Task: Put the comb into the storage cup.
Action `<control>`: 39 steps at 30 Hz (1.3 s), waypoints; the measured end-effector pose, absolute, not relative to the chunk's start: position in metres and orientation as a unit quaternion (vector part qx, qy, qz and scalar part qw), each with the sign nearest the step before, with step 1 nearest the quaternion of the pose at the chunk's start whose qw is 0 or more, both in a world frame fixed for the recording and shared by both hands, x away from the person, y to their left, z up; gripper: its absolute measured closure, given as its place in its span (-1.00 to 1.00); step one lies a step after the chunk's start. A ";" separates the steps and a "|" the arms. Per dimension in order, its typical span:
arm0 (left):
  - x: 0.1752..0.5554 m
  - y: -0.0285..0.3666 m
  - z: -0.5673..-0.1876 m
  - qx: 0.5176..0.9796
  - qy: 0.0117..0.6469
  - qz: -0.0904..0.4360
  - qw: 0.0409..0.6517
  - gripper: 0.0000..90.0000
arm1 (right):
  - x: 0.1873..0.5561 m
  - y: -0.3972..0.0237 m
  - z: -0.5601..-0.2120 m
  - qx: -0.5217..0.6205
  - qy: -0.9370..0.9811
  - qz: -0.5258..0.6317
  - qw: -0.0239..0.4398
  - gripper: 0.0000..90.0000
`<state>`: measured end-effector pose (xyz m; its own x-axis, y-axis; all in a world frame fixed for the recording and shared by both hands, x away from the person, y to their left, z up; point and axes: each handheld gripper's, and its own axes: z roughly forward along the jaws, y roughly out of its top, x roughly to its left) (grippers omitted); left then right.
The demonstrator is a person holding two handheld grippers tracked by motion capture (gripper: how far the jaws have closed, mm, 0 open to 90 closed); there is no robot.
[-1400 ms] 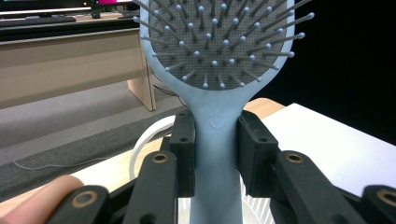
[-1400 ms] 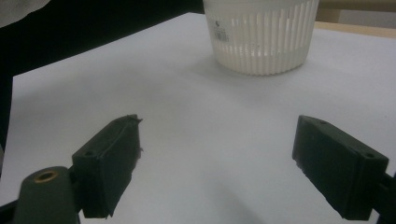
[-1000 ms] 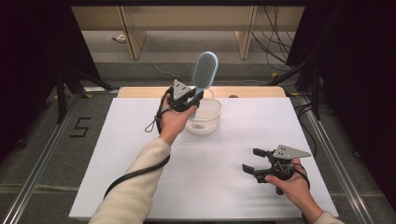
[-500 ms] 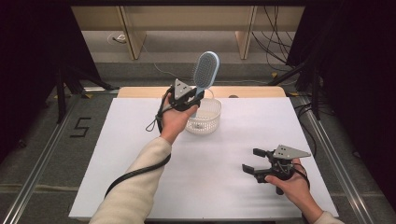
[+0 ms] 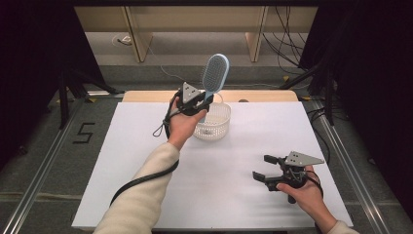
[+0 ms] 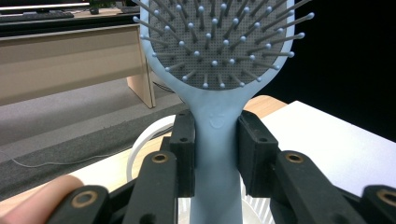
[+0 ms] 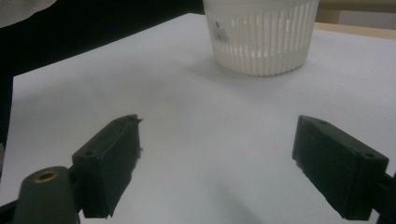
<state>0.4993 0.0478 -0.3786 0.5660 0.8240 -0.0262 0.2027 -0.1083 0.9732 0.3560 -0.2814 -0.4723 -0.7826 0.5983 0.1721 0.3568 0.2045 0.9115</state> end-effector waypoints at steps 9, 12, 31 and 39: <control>0.501 0.048 -0.380 0.690 0.374 0.283 0.551 0.54 | 0.356 -0.281 -0.472 0.311 0.768 0.549 0.110 -0.64; 0.501 0.048 -0.380 0.690 0.375 0.284 0.551 0.54 | 0.356 -0.282 -0.472 0.310 0.768 0.549 0.110 -0.64; 0.505 0.046 -0.380 0.692 0.375 0.284 0.548 0.54 | 0.356 -0.282 -0.472 0.310 0.768 0.549 0.110 -0.64; 0.506 0.046 -0.380 0.692 0.375 0.284 0.548 0.54 | 0.356 -0.281 -0.472 0.311 0.768 0.549 0.110 -0.64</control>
<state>0.5062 0.0456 -0.3798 0.5572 0.8302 -0.0188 0.2079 -0.1176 0.9710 0.3560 -0.2814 -0.4724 -0.7825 0.5982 0.1727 0.3575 0.2046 0.9112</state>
